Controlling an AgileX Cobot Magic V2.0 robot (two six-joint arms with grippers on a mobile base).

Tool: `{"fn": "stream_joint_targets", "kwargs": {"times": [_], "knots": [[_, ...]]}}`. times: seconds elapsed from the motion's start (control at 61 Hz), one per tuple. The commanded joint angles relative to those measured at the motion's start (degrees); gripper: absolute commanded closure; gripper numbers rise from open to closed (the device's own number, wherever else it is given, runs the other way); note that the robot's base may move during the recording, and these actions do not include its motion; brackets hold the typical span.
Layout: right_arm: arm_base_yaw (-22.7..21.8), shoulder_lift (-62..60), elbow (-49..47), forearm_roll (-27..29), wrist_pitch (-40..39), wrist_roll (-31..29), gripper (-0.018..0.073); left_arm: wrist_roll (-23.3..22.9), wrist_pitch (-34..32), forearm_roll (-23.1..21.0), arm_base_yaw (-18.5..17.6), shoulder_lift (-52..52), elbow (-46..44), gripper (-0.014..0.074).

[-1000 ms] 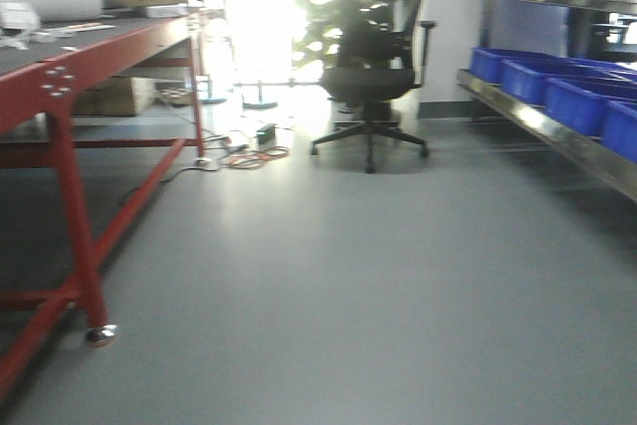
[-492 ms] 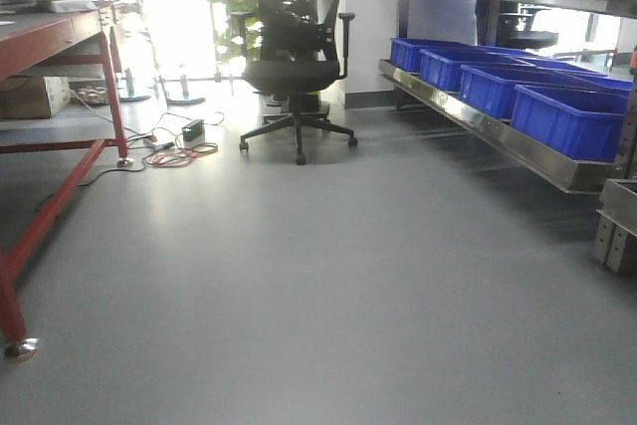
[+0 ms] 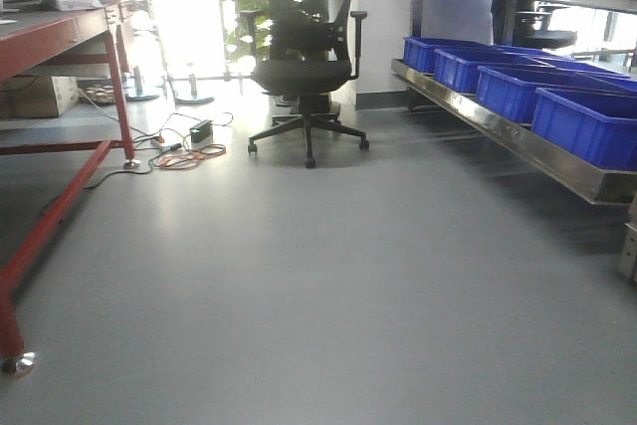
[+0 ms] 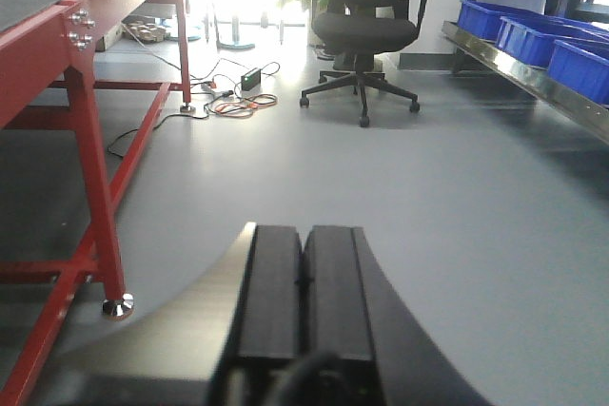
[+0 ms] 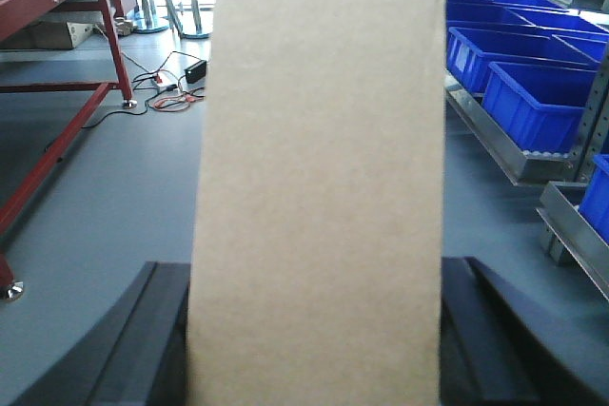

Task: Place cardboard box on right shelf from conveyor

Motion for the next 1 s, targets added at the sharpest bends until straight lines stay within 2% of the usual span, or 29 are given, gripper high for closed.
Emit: {"fn": "stream_joint_targets", "kwargs": {"times": [0.0, 0.984], "knots": [[-0.28, 1.04, -1.44, -0.74, -6.29, -0.59, 0.0324, 0.02, -4.99, -0.34, 0.49, -0.96, 0.54, 0.0713], [-0.28, 1.03, -1.44, -0.68, -6.29, -0.59, 0.0324, 0.02, -4.99, -0.34, 0.76, -0.96, 0.54, 0.0713]]}}
